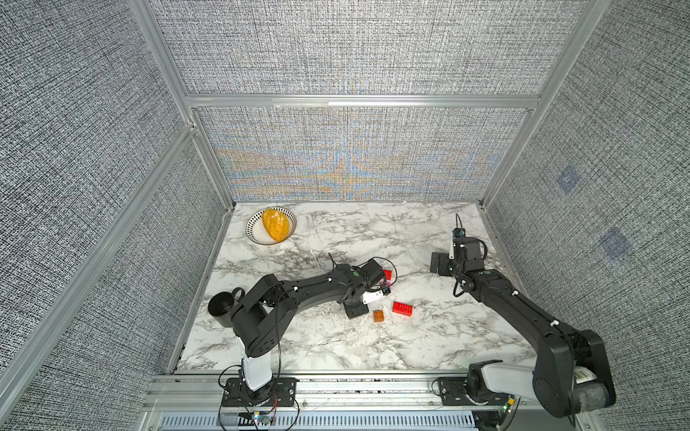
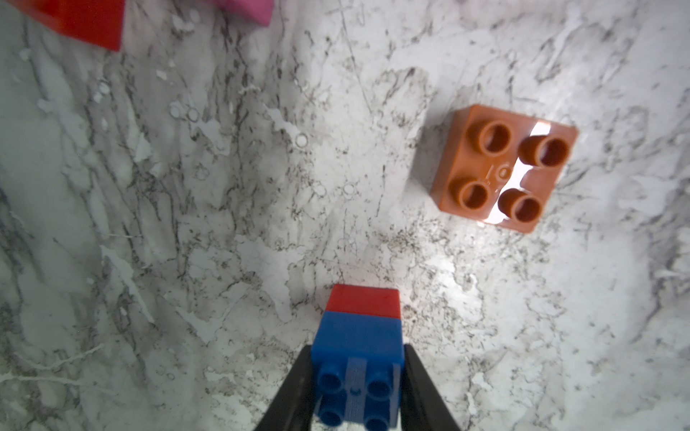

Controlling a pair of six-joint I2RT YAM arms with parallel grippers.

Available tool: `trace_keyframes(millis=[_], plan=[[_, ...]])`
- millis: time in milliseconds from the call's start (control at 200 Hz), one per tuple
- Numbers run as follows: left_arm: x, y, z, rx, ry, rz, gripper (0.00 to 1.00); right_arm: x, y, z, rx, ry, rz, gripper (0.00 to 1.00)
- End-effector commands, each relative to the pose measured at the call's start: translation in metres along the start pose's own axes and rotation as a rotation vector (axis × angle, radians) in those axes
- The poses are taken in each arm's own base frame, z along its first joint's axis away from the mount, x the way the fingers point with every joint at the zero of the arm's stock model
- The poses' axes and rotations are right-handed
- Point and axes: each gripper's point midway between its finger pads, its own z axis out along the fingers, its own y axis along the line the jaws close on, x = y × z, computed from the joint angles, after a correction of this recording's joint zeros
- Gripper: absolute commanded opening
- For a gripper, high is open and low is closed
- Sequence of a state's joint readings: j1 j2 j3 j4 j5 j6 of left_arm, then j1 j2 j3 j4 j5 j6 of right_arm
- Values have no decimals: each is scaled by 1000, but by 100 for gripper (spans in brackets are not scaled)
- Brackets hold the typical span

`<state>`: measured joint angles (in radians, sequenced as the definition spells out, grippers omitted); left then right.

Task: Assemble the letter p with lego
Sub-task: Assemble the lego brick with the lego brick.

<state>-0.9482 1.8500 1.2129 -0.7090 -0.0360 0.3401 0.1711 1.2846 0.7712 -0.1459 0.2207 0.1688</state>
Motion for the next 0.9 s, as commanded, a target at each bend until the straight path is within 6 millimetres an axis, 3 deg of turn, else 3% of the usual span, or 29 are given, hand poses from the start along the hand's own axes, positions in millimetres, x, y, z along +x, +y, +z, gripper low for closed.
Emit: trace_keyframes(millis=[0,300,480,611,896], plan=[[3,-15,10,78,9,-8,21,-1,1,0,-3,3,2,98],[-20,-11,-2,75,-74,62,24,0,0,0,0,4,3,98],[-31,-6,-12,50,-126,96,36,1,0,0,2,5,1,97],[-39,-3,-17,33,-154,108,52,1,0,1,2,8,0,98],[-50,4,-22,15,-171,103,61,0,0,1,1,5,-2,98]])
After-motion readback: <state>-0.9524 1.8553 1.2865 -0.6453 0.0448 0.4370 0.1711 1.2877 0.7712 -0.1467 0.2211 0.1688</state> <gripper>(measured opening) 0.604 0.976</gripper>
